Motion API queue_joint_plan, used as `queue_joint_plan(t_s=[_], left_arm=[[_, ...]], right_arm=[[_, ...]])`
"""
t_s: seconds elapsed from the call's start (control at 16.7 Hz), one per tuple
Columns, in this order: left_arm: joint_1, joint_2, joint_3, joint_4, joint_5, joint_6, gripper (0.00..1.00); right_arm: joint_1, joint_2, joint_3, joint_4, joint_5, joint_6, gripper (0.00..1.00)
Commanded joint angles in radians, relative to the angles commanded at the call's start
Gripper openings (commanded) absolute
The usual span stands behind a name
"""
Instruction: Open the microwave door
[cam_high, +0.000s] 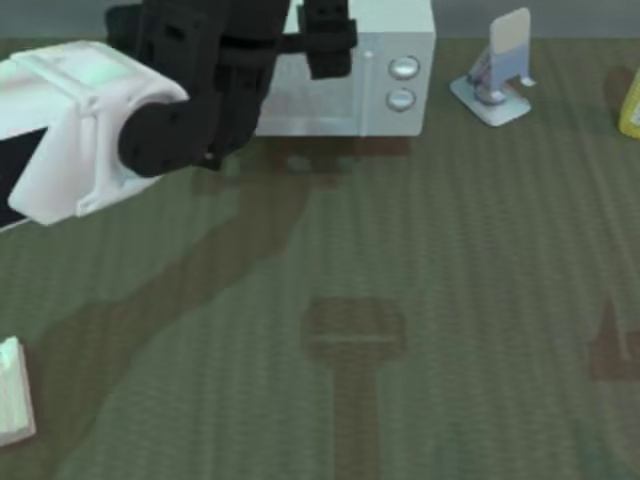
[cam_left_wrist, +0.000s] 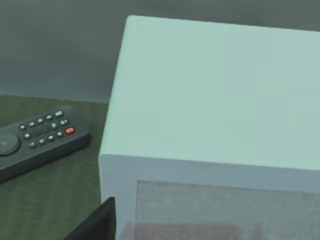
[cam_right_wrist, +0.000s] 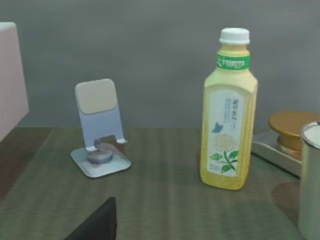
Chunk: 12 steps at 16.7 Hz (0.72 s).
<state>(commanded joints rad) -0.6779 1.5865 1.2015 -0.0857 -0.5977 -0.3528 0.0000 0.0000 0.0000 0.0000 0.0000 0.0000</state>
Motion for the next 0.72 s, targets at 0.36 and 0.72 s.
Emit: queue_joint_plan(t_s=[0.36, 0.72], left_arm=[[-0.138, 0.349, 0.247, -0.021, -0.127, -0.073, 1.00], [-0.154, 0.387, 0.275, -0.024, -0.142, -0.082, 1.00]], right_arm=[[0.000, 0.000, 0.000, 0.000, 0.000, 0.000, 1.00], [0.000, 0.000, 0.000, 0.000, 0.000, 0.000, 1.00]])
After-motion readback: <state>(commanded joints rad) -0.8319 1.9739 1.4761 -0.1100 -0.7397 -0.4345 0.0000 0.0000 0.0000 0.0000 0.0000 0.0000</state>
